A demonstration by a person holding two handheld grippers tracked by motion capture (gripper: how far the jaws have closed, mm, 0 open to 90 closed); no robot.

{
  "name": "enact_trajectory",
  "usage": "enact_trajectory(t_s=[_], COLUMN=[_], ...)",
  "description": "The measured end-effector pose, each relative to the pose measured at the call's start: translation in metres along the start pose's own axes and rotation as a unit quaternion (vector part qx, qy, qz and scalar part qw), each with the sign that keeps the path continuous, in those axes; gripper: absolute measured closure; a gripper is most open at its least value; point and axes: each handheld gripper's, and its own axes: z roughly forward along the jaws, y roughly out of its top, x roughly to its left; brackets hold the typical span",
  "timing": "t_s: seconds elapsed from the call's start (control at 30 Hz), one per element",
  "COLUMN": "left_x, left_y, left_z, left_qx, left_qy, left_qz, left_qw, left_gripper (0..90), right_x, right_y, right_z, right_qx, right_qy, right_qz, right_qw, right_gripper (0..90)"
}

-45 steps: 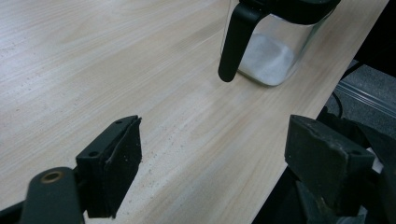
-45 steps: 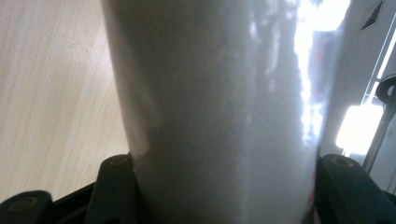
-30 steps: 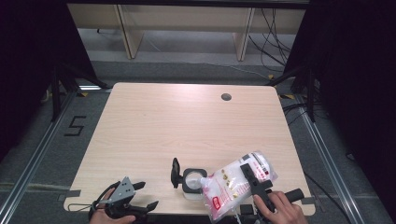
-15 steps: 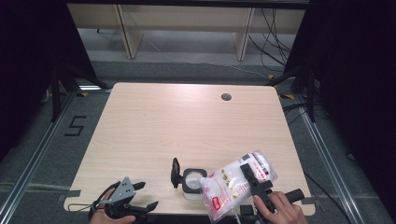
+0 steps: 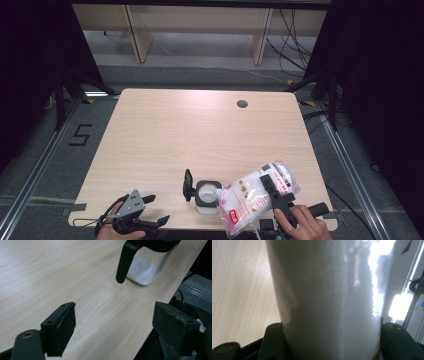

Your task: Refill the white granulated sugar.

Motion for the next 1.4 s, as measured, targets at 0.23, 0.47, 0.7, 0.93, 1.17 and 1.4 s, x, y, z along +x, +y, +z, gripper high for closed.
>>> enact_trajectory(t_s=[0.23, 0.47, 0.7, 0.93, 1.17, 1.4], left_x=[0.0012, 0.0013, 0.0018, 0.0015, 0.0015, 0.0039], left_y=[0.0003, 0.0002, 0.0, -0.0003, -0.0006, 0.0006], left_z=[0.0005, 0.0027, 0.0018, 0.0017, 0.002, 0.0007], left_qx=[0.009, -0.006, 0.003, 0.003, -0.004, 0.0], left_qy=[0.002, -0.001, 0.0, 0.0, 0.0, -0.001], left_qz=[0.01, 0.007, 0.003, 0.001, -0.001, 0.014], left_qw=[0.9999, 1.0, 1.0, 1.0, 1.0, 0.9999], left_gripper=[18.2, 18.2, 18.2, 18.2, 18.2, 18.2], right_x=[0.0057, 0.0037, 0.0059, 0.0054, 0.0071, 0.0053], right_y=[0.0077, 0.0085, 0.0091, 0.0086, 0.008, 0.0071], right_z=[0.0025, 0.0035, 0.0048, 0.0051, 0.0041, 0.0057], right_qx=[-0.003, -0.011, -0.012, -0.013, -0.003, -0.015], right_qy=[0.008, 0.009, 0.011, 0.011, 0.015, 0.012], right_qz=[-0.009, -0.023, -0.02, -0.019, -0.006, -0.022], right_qw=[0.9999, 0.9996, 0.9997, 0.9997, 0.9999, 0.9996], right_gripper=[46.7, 46.7, 46.8, 46.9, 46.9, 46.9])
